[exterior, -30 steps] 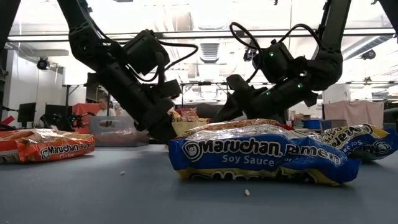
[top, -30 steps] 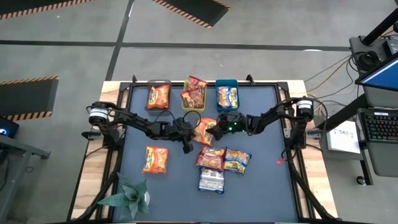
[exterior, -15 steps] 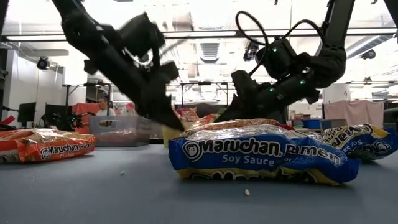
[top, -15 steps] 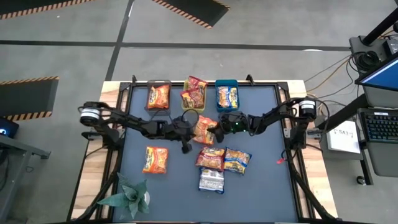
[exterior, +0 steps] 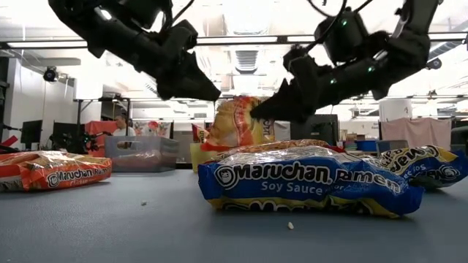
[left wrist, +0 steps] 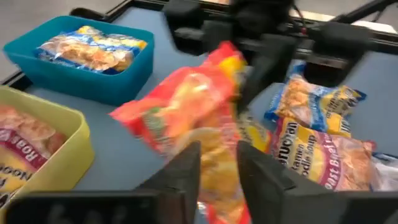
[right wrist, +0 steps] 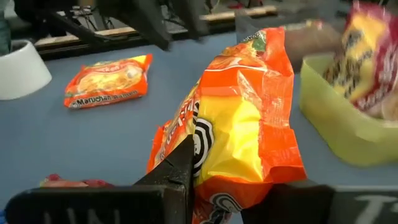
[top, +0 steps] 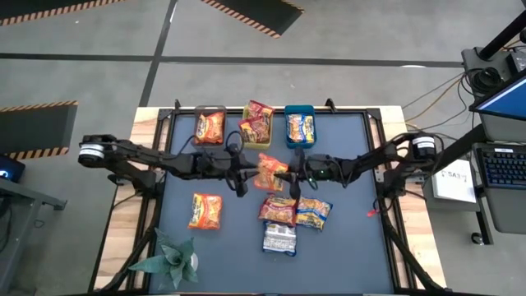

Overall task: Sort Maruchan noodles
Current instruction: Put the orange noodle pack into the black bin

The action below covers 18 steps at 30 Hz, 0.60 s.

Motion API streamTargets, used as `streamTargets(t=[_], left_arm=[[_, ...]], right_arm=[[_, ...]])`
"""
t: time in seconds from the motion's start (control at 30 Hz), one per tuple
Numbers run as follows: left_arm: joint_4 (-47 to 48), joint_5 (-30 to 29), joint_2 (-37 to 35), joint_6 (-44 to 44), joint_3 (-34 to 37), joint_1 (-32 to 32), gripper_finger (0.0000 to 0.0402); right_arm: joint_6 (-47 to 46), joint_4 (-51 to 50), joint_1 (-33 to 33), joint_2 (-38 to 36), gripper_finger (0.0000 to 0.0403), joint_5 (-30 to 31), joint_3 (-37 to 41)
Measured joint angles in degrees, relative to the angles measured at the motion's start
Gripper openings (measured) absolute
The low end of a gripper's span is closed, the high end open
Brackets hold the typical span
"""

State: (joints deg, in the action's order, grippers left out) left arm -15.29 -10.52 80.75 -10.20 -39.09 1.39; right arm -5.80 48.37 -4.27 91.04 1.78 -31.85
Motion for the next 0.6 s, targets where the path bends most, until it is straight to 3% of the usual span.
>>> streamTargets(t=[0.2,0.33,0.43,0.6], left_arm=[[-0.27,-5.01,1.22,-1.03,0.43,0.00,0.0192],[-3.62,-3.72,2.42,-0.06,1.19,0.00,0.0248],[-9.48,0.46,3.91,0.59,3.18,0.02,0.0276],[-19.01,1.80,7.69,-0.90,5.62,0.12,0.0286]], right_arm=[[5.24,0.21,3.35,-0.89,0.0068,4.30,-0.01],[5.40,0.14,3.69,-0.89,0.0068,4.33,-0.01],[5.76,0.12,3.69,-0.89,0.0067,4.33,-0.01],[6.07,0.28,3.67,-0.89,0.0067,4.33,-0.01]])
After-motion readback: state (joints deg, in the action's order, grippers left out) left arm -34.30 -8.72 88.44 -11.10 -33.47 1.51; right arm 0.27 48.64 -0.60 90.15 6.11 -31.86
